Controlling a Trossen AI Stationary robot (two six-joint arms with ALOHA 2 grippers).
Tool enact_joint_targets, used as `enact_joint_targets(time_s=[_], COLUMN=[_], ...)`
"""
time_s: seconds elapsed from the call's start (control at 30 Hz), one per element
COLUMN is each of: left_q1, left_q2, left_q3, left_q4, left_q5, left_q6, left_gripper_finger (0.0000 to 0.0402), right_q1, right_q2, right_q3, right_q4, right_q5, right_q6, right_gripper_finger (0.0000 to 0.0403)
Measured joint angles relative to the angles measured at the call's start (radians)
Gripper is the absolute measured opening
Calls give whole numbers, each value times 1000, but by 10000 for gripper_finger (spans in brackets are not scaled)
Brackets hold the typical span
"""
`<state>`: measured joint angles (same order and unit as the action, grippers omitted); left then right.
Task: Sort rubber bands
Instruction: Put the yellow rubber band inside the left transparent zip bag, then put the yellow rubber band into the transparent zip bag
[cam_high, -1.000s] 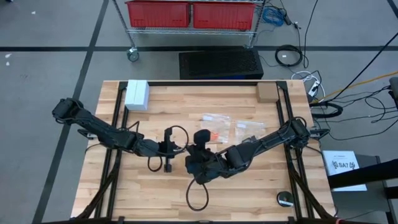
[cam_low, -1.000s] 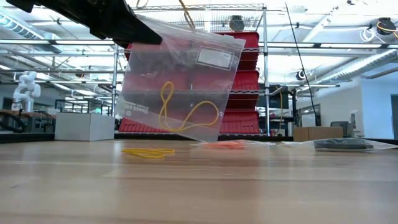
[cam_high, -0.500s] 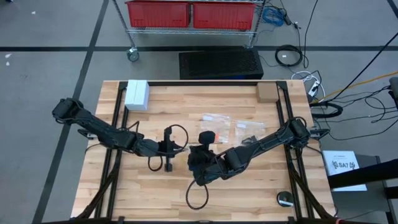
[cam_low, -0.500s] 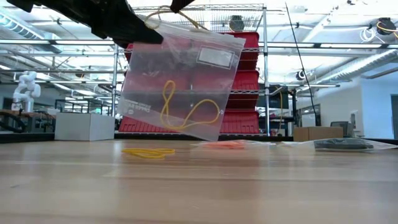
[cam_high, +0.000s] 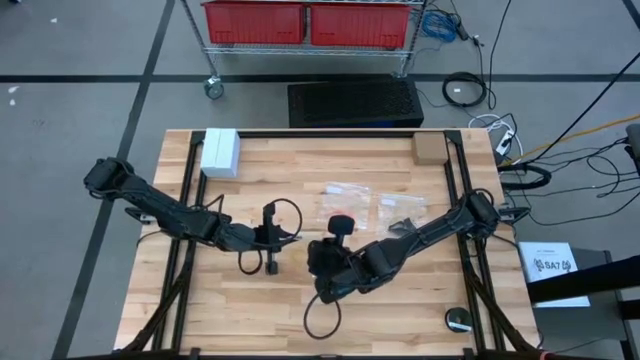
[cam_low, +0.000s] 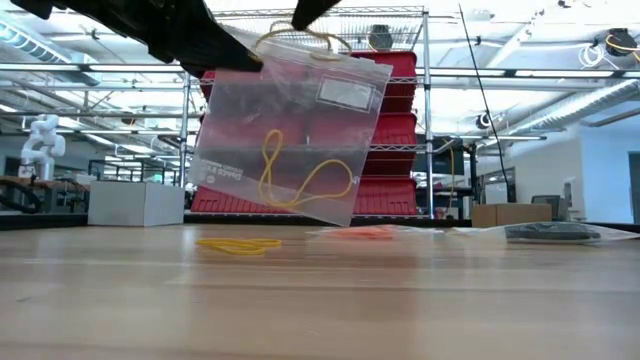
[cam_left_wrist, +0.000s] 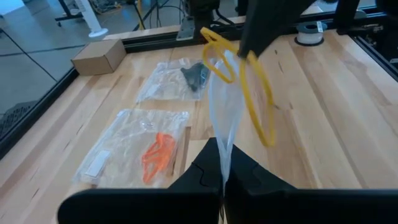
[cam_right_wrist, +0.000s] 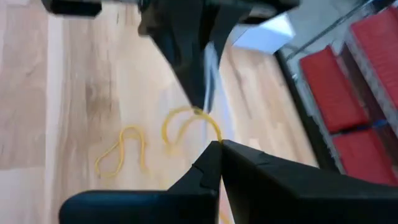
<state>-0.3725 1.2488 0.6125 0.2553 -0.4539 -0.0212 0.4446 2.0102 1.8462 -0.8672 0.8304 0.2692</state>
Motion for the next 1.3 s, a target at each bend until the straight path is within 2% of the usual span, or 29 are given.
enact_joint_targets(time_s=[0.37, 0.6, 0.7, 0.8, 0.97, 1.1, 1.3], left_q1=[0, 0, 0, 0, 0, 0, 0], left_q2=[0, 0, 0, 0, 0, 0, 0], left_q3=[0, 0, 0, 0, 0, 0, 0], left_q4=[3, 5, 5, 5, 5, 6, 5], left_q5=[2, 31, 33, 33, 33, 34, 34], left_q6=[1, 2, 2, 2, 3, 3, 3], left_gripper_finger=[0, 0, 0, 0, 0, 0, 0], right_q1=[-76, -120, -143, -155, -145, -132, -128], right_q2=[20, 24, 24, 24, 11, 9, 8], right_q3=[0, -1, -1, -1, 22, 90, 181], right_q4=[-35, -38, -47, -45, -36, -79, -205], right_q5=[-176, -226, -332, -417, -441, -442, -445], right_q6=[29, 13, 5, -2, -26, -31, -19], right_gripper_finger=[0, 0, 6, 30, 94, 142, 170])
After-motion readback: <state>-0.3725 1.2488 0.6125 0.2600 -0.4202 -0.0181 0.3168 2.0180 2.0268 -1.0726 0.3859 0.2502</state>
